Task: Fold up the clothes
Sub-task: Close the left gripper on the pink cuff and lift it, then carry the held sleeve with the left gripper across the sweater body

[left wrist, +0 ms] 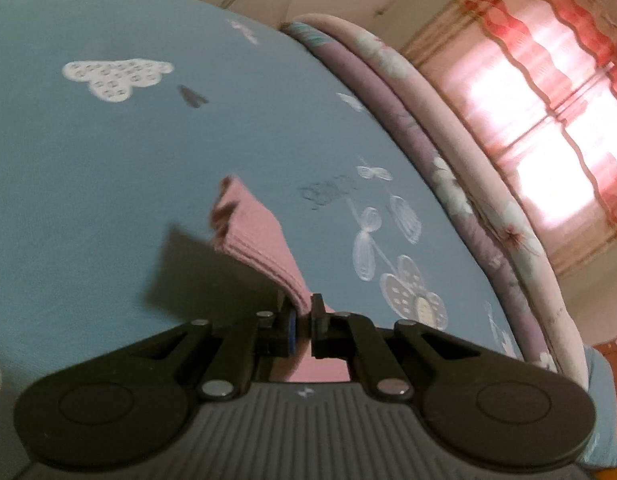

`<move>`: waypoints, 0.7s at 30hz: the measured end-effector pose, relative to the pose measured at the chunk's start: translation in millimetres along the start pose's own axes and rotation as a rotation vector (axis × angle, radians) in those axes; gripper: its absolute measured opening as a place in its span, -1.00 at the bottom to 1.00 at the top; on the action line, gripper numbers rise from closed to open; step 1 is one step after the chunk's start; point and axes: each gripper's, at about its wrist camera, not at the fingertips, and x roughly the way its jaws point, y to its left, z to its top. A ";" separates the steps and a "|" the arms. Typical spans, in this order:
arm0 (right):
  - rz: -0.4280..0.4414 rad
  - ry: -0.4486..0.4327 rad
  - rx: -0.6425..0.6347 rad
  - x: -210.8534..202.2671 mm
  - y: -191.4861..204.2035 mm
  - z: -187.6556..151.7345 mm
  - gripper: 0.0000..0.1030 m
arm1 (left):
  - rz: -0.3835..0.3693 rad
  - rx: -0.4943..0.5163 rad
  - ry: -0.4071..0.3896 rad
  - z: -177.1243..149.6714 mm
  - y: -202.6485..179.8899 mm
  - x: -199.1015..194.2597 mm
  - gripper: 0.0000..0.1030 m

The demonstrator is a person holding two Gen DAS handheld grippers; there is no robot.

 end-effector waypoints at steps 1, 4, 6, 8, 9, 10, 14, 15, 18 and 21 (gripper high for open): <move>0.006 -0.003 -0.001 -0.9 -0.7 -0.3 1.00 | -0.001 0.021 0.001 -0.7 -6.9 -1.1 -0.93; 0.041 -0.022 0.027 -5.6 -6.2 -0.2 1.00 | -0.013 0.075 -0.006 -4.2 -27.7 -5.2 -0.93; 0.073 -0.034 0.054 -9.5 -11.2 0.0 1.00 | -0.017 0.100 -0.007 -7.6 -41.4 -7.3 -0.93; 0.093 -0.050 0.070 -13.9 -15.4 -0.5 1.00 | -0.034 0.139 -0.002 -11.9 -56.4 -8.8 -0.93; 0.098 -0.056 0.073 -15.9 -16.8 -0.8 1.00 | -0.040 0.151 0.001 -14.3 -63.0 -10.0 -0.93; 0.100 -0.064 0.076 -17.7 -18.1 -1.2 1.00 | -0.050 0.164 0.003 -16.7 -69.7 -11.1 -0.93; 0.106 -0.072 0.083 -20.7 -22.1 -1.6 1.00 | -0.090 0.220 0.013 -28.4 -99.9 -15.7 -0.93; 0.107 -0.073 0.085 -21.2 -23.1 -1.5 1.00 | -0.103 0.230 0.019 -31.3 -107.3 -17.0 -0.93; 0.114 -0.080 0.095 -23.6 -26.2 -1.8 1.00 | -0.142 0.256 0.037 -40.1 -128.9 -21.8 -0.93; 0.113 -0.083 0.097 -25.1 -28.1 -2.7 1.00 | -0.176 0.277 0.040 -48.8 -149.0 -27.5 -0.93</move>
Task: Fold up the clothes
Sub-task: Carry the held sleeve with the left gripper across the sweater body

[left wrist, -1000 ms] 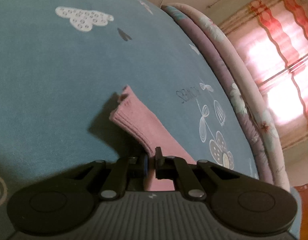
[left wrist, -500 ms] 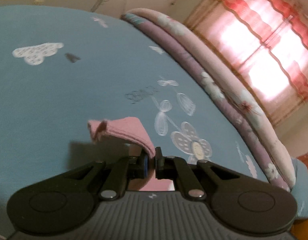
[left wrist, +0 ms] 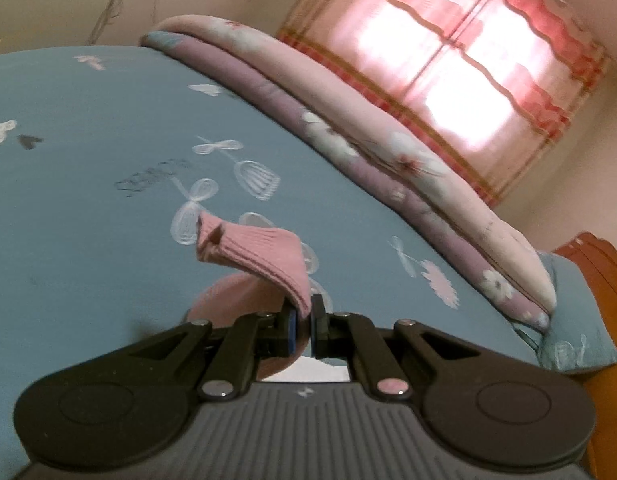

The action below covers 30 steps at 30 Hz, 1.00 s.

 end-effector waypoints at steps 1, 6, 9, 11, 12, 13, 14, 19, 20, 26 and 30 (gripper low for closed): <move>-0.001 0.001 0.000 0.0 -0.6 -0.2 1.00 | -0.009 0.006 -0.005 -1.0 -6.7 -0.8 -0.93; -0.007 0.003 -0.002 0.8 -2.0 -0.7 1.00 | -0.072 0.048 0.015 -6.9 -39.9 -1.3 -0.93; 0.003 0.002 0.005 0.6 -3.4 -0.9 1.00 | -0.096 0.084 0.037 -12.2 -58.1 0.6 -0.93; 0.002 0.004 0.007 0.7 -4.2 -1.1 1.00 | -0.104 0.112 0.050 -16.3 -69.5 1.6 -0.93; 0.001 0.003 0.008 0.4 -4.8 -1.5 1.00 | -0.114 0.125 0.058 -18.0 -76.0 2.1 -0.93; 0.003 0.003 0.011 0.3 -5.6 -1.9 1.00 | -0.124 0.133 0.063 -20.8 -81.7 1.9 -0.93; 0.005 0.003 0.014 0.3 -6.5 -2.3 1.00 | -0.129 0.136 0.066 -22.2 -87.2 2.6 -0.93; 0.014 0.006 0.024 1.4 -10.3 -4.1 1.00 | -0.156 0.176 0.087 -30.0 -118.9 5.3 -0.93; 0.013 0.006 0.023 1.6 -11.0 -4.3 1.00 | -0.161 0.177 0.088 -31.4 -124.1 6.0 -0.93; 0.024 0.003 0.034 1.3 -16.4 -5.1 1.00 | -0.196 0.196 0.123 -43.9 -156.5 17.0 -0.93; 0.029 -0.001 0.038 0.5 -19.3 -5.4 1.00 | -0.207 0.199 0.143 -53.9 -171.6 27.6 -0.93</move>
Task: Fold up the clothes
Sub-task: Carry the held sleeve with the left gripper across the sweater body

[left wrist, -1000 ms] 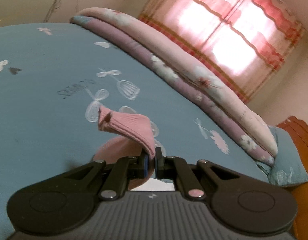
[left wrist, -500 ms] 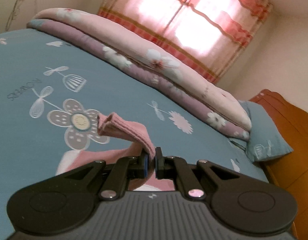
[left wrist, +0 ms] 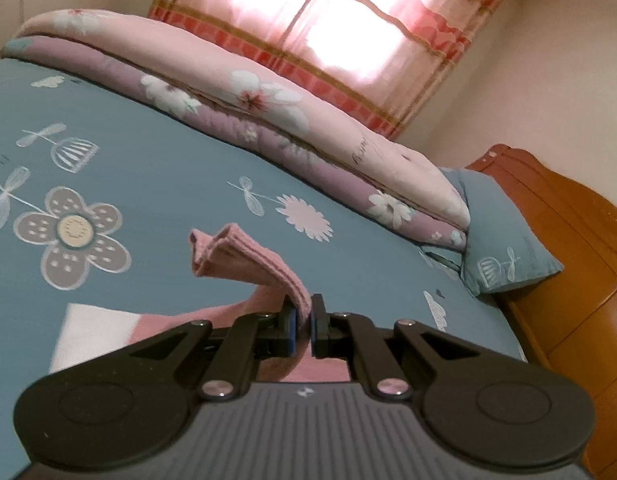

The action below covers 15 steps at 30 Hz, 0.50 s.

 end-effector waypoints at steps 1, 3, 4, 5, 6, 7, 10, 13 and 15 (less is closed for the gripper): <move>0.001 0.000 0.001 -0.1 -0.8 0.0 1.00 | -0.003 -0.002 0.006 -1.5 -2.9 4.0 -0.93; -0.001 0.000 0.001 -0.5 -2.4 -0.7 1.00 | 0.000 -0.002 0.014 -3.4 -8.2 12.0 -0.93; -0.003 0.000 0.002 -0.6 -3.4 -0.9 1.00 | -0.004 -0.002 0.022 -4.2 -10.7 16.0 -0.93; -0.001 -0.001 0.004 -0.8 -4.2 -1.0 1.00 | -0.005 -0.001 0.026 -5.0 -13.0 19.3 -0.93; 0.001 -0.001 0.006 -1.0 -4.9 -1.1 1.00 | -0.006 0.002 0.028 -6.5 -15.8 22.1 -0.93; 0.003 -0.001 0.007 -1.3 -5.5 -1.2 1.00 | -0.008 0.005 0.033 -8.0 -18.8 24.7 -0.93; 0.005 -0.001 0.005 -1.3 -5.4 -1.7 1.00 | -0.016 0.017 0.048 -12.4 -27.7 32.4 -0.93; 0.008 -0.001 -0.001 -2.2 -5.4 -2.3 1.00 | -0.026 0.030 0.064 -17.9 -37.4 40.8 -0.93; 0.011 -0.001 0.000 -3.0 -6.2 -2.4 1.00 | -0.032 0.031 0.079 -22.7 -43.2 47.9 -0.93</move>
